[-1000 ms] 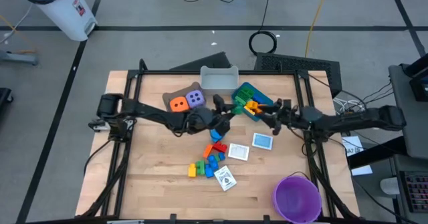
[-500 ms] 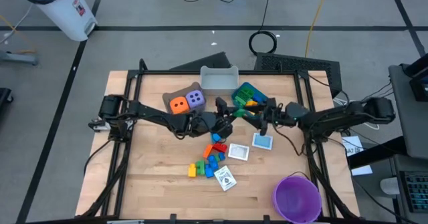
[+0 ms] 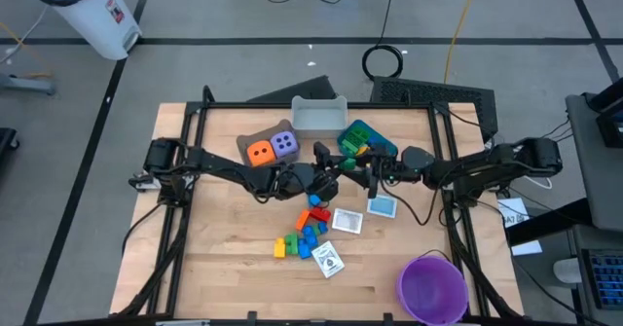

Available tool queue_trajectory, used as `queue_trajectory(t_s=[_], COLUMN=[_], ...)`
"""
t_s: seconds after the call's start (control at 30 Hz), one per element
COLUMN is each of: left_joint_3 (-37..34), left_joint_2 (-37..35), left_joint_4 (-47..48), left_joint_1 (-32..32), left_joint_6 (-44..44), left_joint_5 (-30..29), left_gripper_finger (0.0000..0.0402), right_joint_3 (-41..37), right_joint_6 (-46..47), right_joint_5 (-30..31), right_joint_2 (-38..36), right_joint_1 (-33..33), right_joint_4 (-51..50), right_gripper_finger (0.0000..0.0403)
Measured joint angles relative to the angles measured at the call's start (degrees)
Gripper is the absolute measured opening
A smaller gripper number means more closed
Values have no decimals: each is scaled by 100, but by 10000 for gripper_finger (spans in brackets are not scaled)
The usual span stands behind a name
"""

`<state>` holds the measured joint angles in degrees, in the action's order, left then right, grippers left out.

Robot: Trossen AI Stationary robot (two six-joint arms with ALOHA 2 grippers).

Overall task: Pick & Place Toys
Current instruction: Put the green 4 studs game piece into the blue bin

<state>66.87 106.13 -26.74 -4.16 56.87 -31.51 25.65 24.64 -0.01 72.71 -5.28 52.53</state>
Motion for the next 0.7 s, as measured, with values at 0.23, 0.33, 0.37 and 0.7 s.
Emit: queue_trajectory(t_s=[0.23,0.33,0.37,0.7], left_joint_3=[-1,-6,-7,-7], left_joint_2=[-7,-7,-7,-228], left_joint_4=[-2,18,18,40], left_joint_1=[-4,-1,2,-103], left_joint_6=[-65,-110,-156,-2137], left_joint_5=[2,-22,-23,-103], left_gripper_finger=[155,168,172,215], right_joint_3=[0,0,0,0], right_joint_6=[-28,20,33,-153], right_joint_5=[32,13,5,-31], right_joint_2=[0,-5,-7,-208], right_joint_1=[-7,-75,-102,-363], right_joint_4=[-58,-151,-159,-323], right_gripper_finger=[133,95,84,87])
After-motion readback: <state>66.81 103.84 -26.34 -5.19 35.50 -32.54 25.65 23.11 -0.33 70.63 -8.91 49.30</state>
